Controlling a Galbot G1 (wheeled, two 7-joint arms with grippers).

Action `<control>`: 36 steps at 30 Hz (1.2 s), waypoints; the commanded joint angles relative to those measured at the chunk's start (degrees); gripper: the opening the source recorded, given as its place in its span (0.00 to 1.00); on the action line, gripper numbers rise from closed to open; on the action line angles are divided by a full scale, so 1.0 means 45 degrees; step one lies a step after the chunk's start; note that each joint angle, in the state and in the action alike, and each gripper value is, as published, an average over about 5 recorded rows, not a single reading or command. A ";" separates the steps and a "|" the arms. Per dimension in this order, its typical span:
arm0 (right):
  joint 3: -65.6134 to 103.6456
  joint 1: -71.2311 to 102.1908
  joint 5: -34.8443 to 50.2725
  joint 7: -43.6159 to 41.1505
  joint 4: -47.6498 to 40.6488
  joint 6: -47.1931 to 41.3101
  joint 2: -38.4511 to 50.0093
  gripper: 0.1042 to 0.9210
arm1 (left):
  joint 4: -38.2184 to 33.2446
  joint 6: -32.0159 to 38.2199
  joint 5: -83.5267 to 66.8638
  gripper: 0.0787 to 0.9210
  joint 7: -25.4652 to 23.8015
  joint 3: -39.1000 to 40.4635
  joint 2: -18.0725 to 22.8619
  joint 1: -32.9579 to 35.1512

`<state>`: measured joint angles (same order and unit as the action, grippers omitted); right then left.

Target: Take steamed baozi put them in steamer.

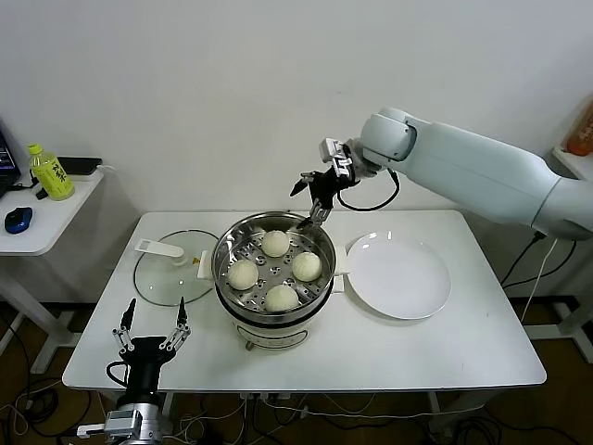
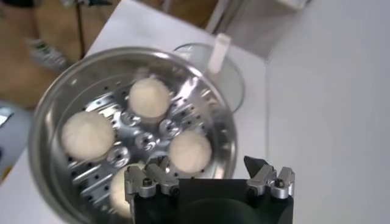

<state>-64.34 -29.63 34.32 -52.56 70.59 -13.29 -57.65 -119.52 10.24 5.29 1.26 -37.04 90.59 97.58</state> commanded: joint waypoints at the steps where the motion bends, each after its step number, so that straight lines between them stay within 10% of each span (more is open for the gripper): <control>1: 0.5153 0.3233 -0.0349 0.2317 0.2033 -0.0127 0.2652 0.88 | -0.0033 -0.0001 0.0129 0.88 0.0028 0.0114 0.0063 0.0016; 17: 1.3144 1.2116 -0.0875 0.6050 0.5473 0.1130 0.5339 0.88 | 0.0030 0.0114 0.0600 0.88 0.0179 0.0694 0.0300 0.0172; 36: 2.1293 2.2902 -0.2136 1.0110 0.7829 0.5220 0.0642 0.88 | 0.0036 0.0214 0.0184 0.88 0.0184 0.0572 -0.0014 0.0141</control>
<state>8.94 43.72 27.16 -17.13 99.46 -0.54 -44.22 -119.46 10.85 7.04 2.37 -34.13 91.50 97.78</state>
